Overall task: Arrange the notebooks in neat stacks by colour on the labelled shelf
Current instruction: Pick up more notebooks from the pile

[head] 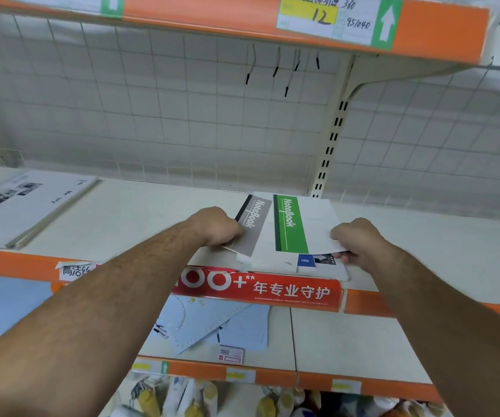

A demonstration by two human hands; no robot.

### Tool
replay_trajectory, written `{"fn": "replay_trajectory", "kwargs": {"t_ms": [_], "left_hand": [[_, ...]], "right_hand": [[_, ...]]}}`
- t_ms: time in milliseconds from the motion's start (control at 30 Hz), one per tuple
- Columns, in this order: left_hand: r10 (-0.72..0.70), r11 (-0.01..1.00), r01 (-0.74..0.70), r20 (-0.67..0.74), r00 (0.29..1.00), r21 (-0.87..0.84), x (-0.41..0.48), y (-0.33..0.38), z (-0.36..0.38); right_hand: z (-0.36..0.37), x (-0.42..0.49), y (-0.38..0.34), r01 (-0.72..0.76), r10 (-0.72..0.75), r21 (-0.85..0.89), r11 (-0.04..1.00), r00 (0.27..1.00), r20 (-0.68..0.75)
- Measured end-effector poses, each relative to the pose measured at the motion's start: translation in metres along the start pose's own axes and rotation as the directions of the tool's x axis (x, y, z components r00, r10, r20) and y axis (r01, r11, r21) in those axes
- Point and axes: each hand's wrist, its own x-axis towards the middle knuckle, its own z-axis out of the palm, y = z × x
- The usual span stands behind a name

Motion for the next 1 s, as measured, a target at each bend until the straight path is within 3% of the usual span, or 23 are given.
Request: {"fn": "replay_trajectory", "kwargs": {"t_ms": [233,567,667,767,1000], "left_hand": [[-0.004,1.000,0.004,0.017,1.000,0.017,-0.004,0.000,0.001],[-0.012,0.998,0.008,-0.070,0.997,-0.055,-0.022,-0.004,-0.007],[-0.025,0.953,0.012,-0.036,0.999,-0.301,-0.021,-0.017,-0.017],[-0.031,0.820,0.036,0.018,0.999,-0.571,-0.026,-0.027,-0.028],[0.021,0.614,0.079,0.116,0.993,-0.785,-0.030,-0.065,-0.051]], "right_hand": [[-0.007,-0.006,-0.003,-0.005,0.004,0.007,1.000,0.997,0.072],[0.000,-0.049,-0.022,-0.008,0.010,0.085,0.996,1.000,-0.019],[0.009,-0.064,-0.028,-0.016,0.022,0.094,0.995,0.997,-0.071],[0.019,-0.080,-0.034,-0.042,0.055,0.122,0.992,0.993,-0.107],[0.048,-0.115,-0.046,-0.025,0.061,0.188,0.982,0.981,-0.186]]}}
